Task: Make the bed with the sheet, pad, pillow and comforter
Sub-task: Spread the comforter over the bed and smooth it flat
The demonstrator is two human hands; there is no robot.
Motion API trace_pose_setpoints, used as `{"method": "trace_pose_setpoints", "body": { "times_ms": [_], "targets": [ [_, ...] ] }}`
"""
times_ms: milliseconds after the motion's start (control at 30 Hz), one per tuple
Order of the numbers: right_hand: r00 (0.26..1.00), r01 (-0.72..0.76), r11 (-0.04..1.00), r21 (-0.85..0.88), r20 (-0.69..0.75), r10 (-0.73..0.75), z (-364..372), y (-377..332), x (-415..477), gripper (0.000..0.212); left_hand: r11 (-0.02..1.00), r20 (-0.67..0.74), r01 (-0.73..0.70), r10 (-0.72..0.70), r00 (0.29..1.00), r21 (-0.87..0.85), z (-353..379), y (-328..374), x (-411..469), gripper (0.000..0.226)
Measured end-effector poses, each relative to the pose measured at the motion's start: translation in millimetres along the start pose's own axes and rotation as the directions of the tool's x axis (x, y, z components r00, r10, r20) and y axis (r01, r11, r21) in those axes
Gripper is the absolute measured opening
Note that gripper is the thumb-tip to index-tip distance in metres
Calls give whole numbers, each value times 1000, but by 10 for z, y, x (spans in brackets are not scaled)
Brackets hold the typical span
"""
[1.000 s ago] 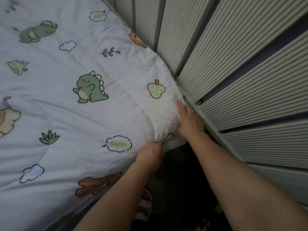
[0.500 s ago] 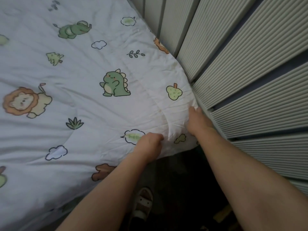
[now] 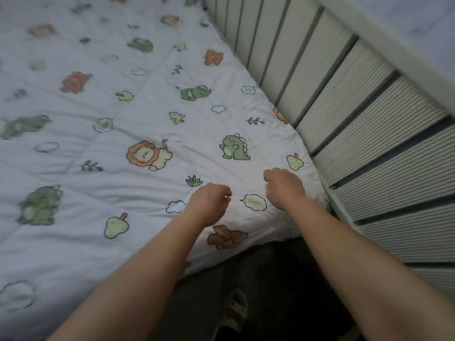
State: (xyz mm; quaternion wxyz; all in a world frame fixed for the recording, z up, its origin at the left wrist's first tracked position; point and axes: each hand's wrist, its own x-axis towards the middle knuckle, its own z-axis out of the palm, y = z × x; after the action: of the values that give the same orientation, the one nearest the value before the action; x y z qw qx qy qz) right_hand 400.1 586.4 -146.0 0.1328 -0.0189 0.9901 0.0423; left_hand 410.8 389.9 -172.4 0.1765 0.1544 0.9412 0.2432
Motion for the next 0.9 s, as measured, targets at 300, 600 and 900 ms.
{"method": "trace_pose_setpoints", "body": {
  "times_ms": [300,600,900],
  "targets": [
    [981,191,982,12,-49,-190,-1073,-1708,-762,13,989,-158,127,-113,981,77,-1626,-1017,-1963,25],
    [926,377,926,-20,-19,-378,-1621,-3127,-1010,17,942,-246,334,-320,915,20,-2310,-1916,-3240,19],
    [821,556,831,-2,154,-549,-794,-3902,-776,6,874,-100,485,-482,870,7,-1821,-2608,-3351,24]
  ]
}}
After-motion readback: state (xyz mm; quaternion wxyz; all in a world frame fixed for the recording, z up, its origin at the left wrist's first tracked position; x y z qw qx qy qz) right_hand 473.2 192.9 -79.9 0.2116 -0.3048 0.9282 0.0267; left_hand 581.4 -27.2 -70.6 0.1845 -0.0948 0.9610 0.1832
